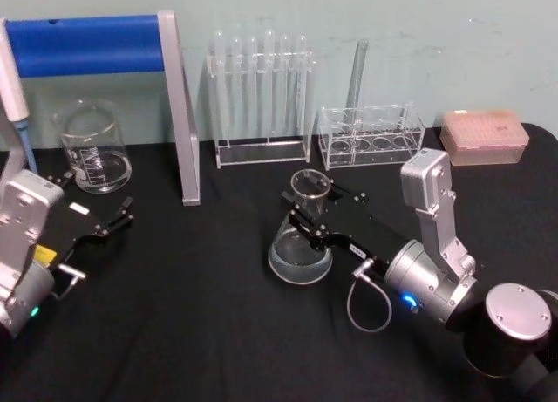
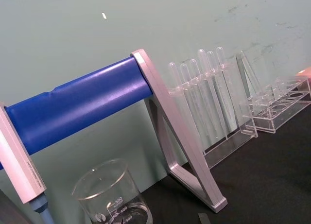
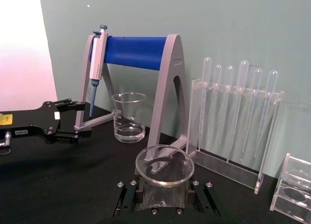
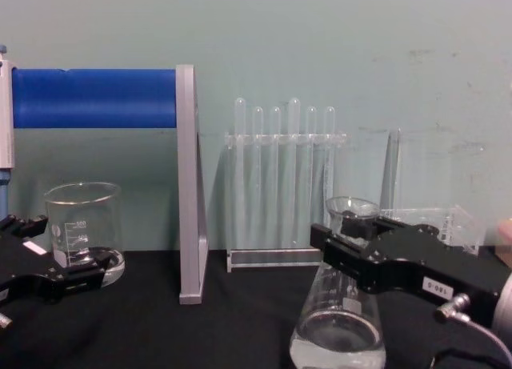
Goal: Grasp the erlenmeyer flask with one hand, shake it three times, then place it back.
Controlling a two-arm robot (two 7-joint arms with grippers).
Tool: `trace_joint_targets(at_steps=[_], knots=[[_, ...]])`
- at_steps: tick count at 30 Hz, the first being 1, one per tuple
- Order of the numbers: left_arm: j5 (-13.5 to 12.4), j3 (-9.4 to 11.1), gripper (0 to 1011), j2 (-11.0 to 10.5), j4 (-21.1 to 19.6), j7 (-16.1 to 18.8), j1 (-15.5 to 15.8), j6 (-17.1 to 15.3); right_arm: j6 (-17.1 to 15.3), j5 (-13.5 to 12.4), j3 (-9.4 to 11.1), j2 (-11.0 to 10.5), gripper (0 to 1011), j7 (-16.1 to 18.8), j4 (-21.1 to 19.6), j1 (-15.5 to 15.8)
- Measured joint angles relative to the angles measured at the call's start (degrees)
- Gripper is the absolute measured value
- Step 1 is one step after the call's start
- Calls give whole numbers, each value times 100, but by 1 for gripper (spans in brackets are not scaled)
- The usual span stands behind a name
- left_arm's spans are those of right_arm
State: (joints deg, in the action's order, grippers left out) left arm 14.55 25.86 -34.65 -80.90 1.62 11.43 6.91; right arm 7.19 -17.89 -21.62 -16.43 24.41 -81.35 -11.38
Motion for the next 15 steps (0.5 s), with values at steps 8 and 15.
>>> trace_joint_targets(at_steps=[8, 15], knots=[[0, 0, 1001, 0, 0, 0, 0, 0, 8, 30, -33, 3, 449, 7, 84, -15], [0, 0, 1001, 0, 0, 0, 0, 0, 8, 51, -49, -1, 449, 11, 122, -23]])
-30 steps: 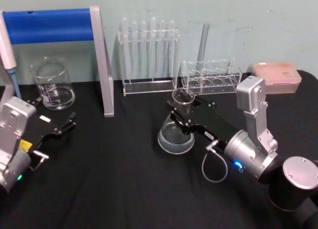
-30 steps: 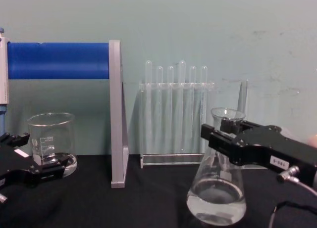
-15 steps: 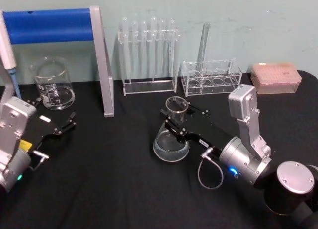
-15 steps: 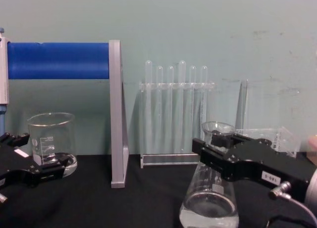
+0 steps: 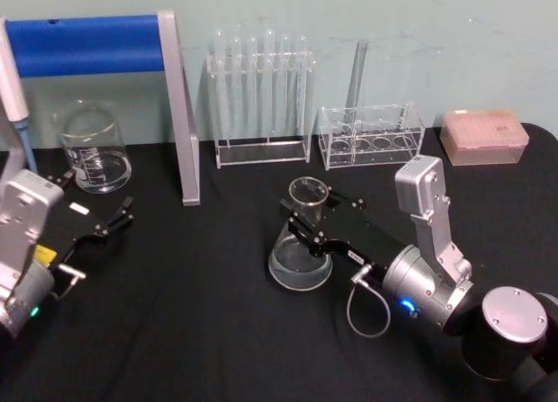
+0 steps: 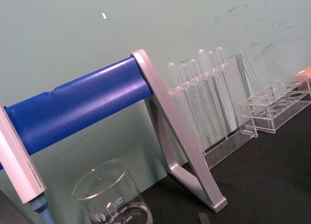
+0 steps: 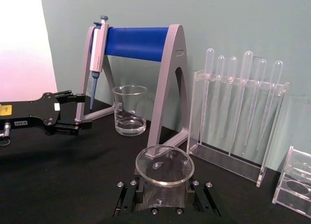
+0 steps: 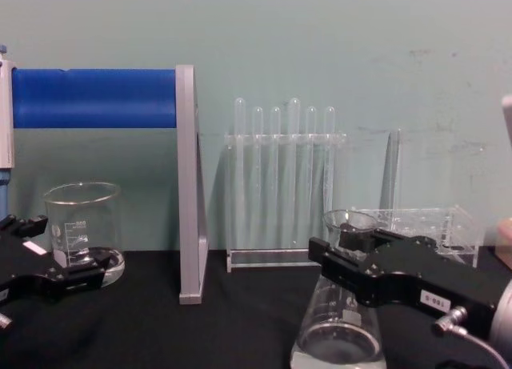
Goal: Grasp the erlenmeyer flask with one hand, shake it three times, then place it back.
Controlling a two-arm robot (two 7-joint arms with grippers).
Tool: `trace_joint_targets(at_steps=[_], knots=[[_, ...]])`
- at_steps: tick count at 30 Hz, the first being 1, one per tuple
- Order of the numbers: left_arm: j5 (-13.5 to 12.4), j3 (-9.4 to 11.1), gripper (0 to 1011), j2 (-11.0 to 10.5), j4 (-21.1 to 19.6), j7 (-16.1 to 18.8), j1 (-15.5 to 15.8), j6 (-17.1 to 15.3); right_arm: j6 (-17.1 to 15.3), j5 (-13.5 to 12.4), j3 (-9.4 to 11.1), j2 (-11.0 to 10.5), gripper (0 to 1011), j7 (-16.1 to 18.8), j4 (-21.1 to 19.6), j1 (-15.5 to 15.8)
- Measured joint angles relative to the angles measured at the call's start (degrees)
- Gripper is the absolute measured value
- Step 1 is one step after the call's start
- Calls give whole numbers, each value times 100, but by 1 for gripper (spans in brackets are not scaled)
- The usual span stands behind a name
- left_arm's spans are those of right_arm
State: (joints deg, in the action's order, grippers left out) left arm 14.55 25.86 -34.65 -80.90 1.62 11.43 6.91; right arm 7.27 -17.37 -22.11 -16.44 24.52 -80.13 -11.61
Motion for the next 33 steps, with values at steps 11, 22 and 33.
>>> trace_joint_targets(at_steps=[11, 22, 33], knots=[[0, 0, 1001, 0, 0, 0, 0, 0, -21, 24, -21, 6, 449, -8, 27, 8], [0, 0, 1001, 0, 0, 0, 0, 0, -59, 31, -27, 8, 449, -23, 43, 30], [0, 0, 1001, 0, 0, 0, 0, 0, -77, 28, -26, 6, 449, -16, 66, 34]])
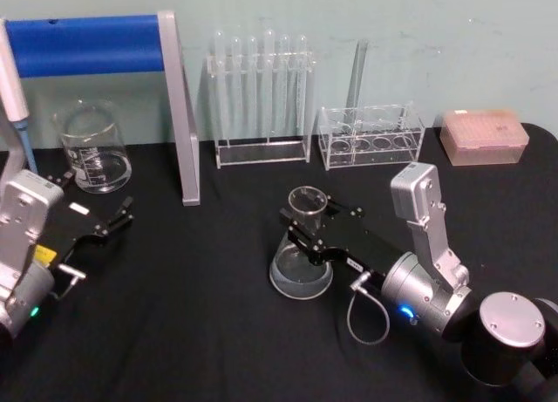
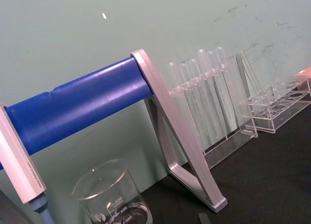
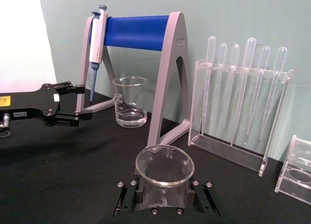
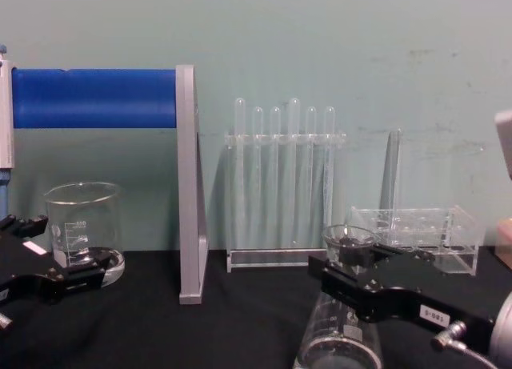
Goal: Grasp the erlenmeyer flask with one hand, shake it three times, then place it back.
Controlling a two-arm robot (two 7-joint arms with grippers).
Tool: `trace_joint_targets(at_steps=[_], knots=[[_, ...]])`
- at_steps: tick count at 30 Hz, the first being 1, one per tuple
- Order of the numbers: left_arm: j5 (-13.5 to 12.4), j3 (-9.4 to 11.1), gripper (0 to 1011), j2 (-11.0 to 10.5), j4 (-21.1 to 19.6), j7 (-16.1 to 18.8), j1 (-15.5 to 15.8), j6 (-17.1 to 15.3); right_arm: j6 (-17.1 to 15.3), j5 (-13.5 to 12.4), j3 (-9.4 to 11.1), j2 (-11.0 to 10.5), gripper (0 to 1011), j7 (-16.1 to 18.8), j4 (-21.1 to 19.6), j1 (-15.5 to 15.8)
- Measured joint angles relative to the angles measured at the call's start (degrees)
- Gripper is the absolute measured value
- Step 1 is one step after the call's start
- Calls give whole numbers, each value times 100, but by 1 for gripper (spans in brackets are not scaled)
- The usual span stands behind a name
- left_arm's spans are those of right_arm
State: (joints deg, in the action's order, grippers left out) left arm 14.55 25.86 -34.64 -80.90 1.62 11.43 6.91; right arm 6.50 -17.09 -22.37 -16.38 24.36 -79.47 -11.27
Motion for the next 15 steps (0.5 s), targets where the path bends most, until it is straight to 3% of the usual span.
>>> trace_joint_targets(at_steps=[15], knots=[[0, 0, 1001, 0, 0, 0, 0, 0, -13, 5, -6, -1, 449, -14, -6, 6]])
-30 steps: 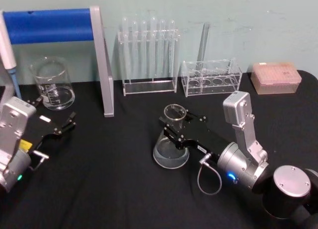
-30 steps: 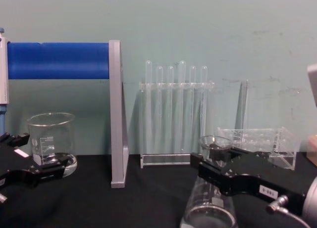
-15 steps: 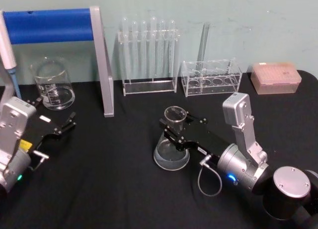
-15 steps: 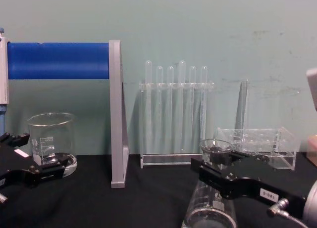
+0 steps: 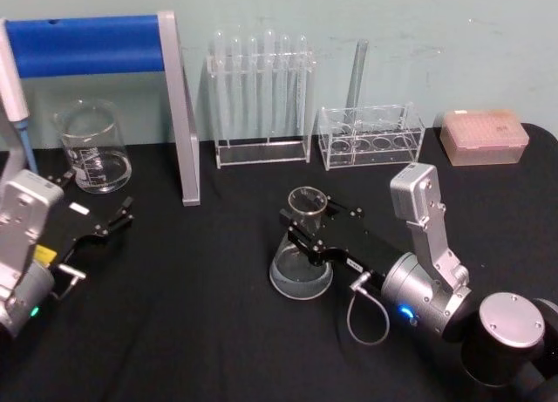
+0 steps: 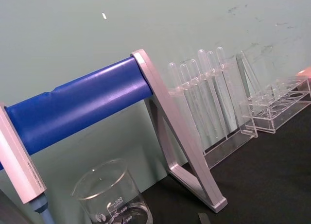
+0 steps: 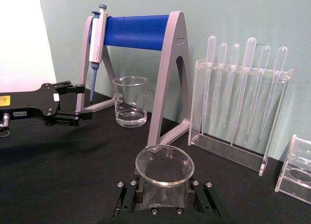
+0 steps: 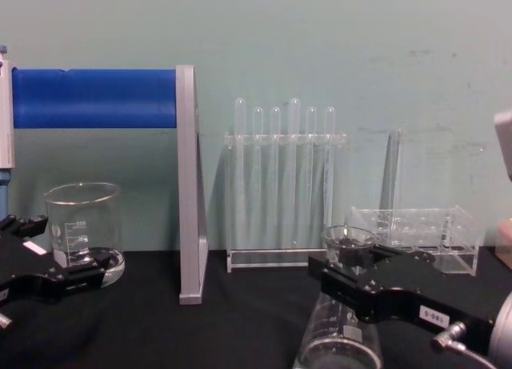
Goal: Grasp the erlenmeyer flask with one hand, shake it three times, then place it back.
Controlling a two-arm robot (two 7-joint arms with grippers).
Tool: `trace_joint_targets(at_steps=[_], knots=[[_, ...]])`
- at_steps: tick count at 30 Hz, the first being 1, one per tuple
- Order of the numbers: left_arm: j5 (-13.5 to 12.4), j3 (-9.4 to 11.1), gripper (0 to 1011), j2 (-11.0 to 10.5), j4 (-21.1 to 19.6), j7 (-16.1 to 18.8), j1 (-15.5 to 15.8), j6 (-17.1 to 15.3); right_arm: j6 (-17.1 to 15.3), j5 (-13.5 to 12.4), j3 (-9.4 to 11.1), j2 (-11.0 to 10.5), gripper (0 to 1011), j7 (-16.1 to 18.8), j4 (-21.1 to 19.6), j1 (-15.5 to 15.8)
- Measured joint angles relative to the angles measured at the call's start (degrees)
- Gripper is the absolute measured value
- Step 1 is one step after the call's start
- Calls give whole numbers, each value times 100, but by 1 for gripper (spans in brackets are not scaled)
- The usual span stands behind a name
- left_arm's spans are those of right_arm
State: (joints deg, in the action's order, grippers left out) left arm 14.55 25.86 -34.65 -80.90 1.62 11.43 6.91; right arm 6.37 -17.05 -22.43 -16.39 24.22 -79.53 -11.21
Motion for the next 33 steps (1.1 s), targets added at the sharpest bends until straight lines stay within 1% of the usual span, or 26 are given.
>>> trace_joint_targets(at_steps=[2, 4, 5, 7, 9, 11, 14, 15, 16, 21, 22, 30, 33], knots=[[0, 0, 1001, 0, 0, 0, 0, 0, 0, 0, 1, 0, 452, 1, 0, -1], [0, 0, 1001, 0, 0, 0, 0, 0, -1, 0, 2, 0, 482, 2, 0, -2], [0, 0, 1001, 0, 0, 0, 0, 0, -1, 0, 2, 0, 530, 2, 0, -2], [0, 0, 1001, 0, 0, 0, 0, 0, 0, 0, 4, 0, 578, 3, 0, -3], [0, 0, 1001, 0, 0, 0, 0, 0, 0, 0, 4, 0, 658, 3, 0, -3], [0, 0, 1001, 0, 0, 0, 0, 0, 1, 0, 4, 0, 697, 3, 0, -3], [0, 0, 1001, 0, 0, 0, 0, 0, 1, 0, 4, 0, 807, 4, 0, -3], [0, 0, 1001, 0, 0, 0, 0, 0, 1, 0, 4, 0, 807, 4, 0, -3], [0, 0, 1001, 0, 0, 0, 0, 0, 2, 0, 4, 0, 859, 5, 0, -3], [0, 0, 1001, 0, 0, 0, 0, 0, 2, -1, 3, 0, 990, 7, 0, -3], [0, 0, 1001, 0, 0, 0, 0, 0, 2, -1, 4, 0, 1002, 7, 0, -3], [0, 0, 1001, 0, 0, 0, 0, 0, 2, 0, 3, 0, 1003, 7, 0, -3], [0, 0, 1001, 0, 0, 0, 0, 0, -118, -50, 10, -58, 1002, 43, -74, 44]])
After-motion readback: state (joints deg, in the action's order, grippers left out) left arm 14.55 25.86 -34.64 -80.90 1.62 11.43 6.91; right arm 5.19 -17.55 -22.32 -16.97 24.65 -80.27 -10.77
